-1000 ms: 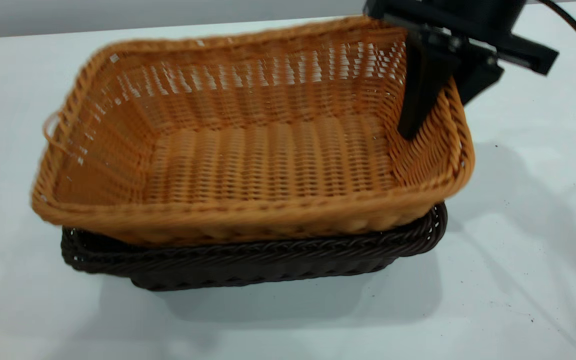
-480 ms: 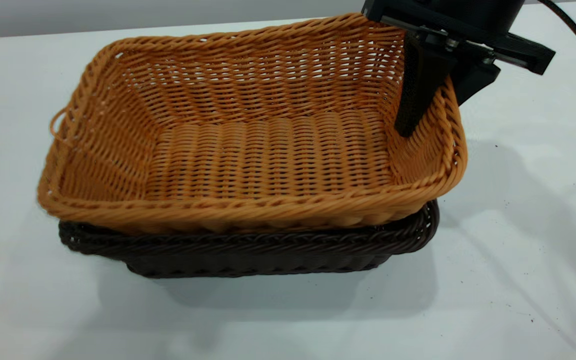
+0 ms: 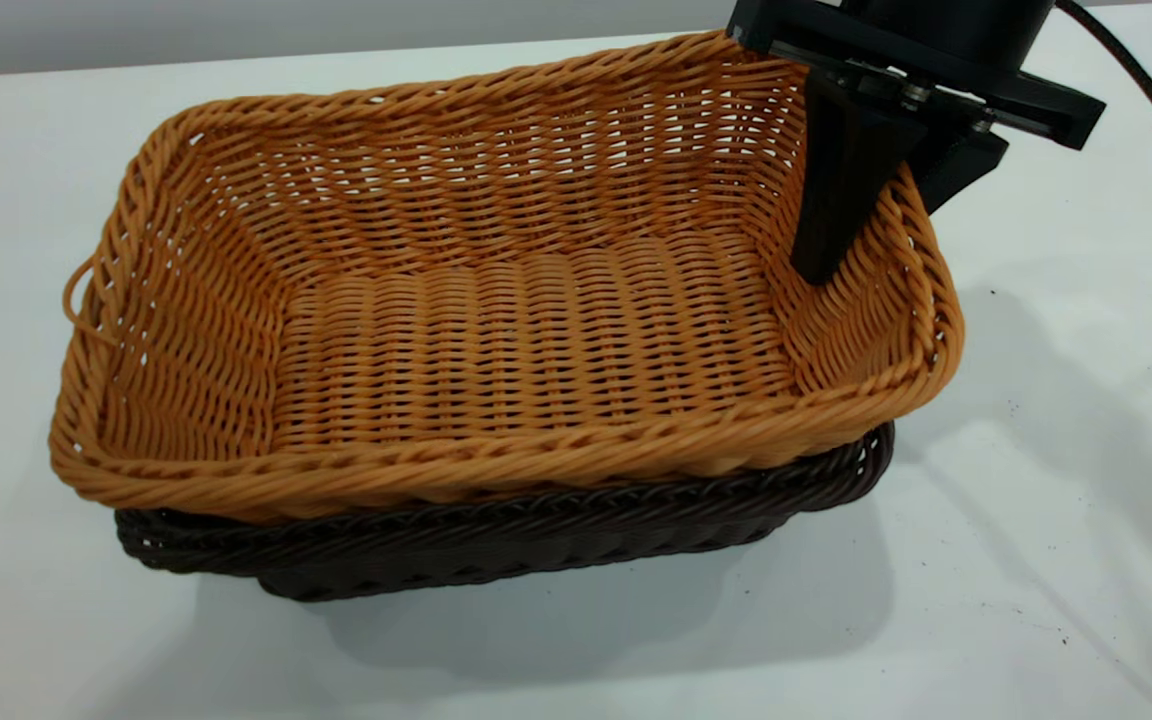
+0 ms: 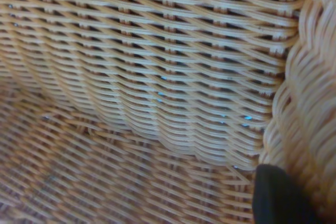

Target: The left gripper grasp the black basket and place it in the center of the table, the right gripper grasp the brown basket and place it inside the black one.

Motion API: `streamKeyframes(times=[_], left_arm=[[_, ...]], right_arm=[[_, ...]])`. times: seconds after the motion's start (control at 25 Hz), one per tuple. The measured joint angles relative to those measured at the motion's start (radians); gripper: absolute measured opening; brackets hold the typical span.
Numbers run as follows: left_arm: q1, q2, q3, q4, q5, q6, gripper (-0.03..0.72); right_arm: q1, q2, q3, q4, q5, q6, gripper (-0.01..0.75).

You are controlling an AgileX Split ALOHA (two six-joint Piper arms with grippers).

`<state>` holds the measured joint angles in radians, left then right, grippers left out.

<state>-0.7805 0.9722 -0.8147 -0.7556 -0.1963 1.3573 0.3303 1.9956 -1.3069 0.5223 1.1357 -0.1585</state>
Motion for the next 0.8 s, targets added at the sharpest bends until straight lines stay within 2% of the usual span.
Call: streamKeyframes(times=[0.32, 0.4, 0.8], left_arm=[[0.000, 0.000, 0.001, 0.001, 0.000, 0.003, 0.596], [0.000, 0.000, 0.001, 0.001, 0.000, 0.003, 0.596], [0.000, 0.000, 0.001, 0.002, 0.000, 0.003, 0.596]], right_arm=[[0.000, 0.000, -0.004, 0.050, -0.003, -0.054, 0.397], [0.000, -0.008, -0.008, 0.045, 0.000, -0.053, 0.440], [0.000, -0.101, -0.077, -0.118, 0.050, -0.010, 0.465]])
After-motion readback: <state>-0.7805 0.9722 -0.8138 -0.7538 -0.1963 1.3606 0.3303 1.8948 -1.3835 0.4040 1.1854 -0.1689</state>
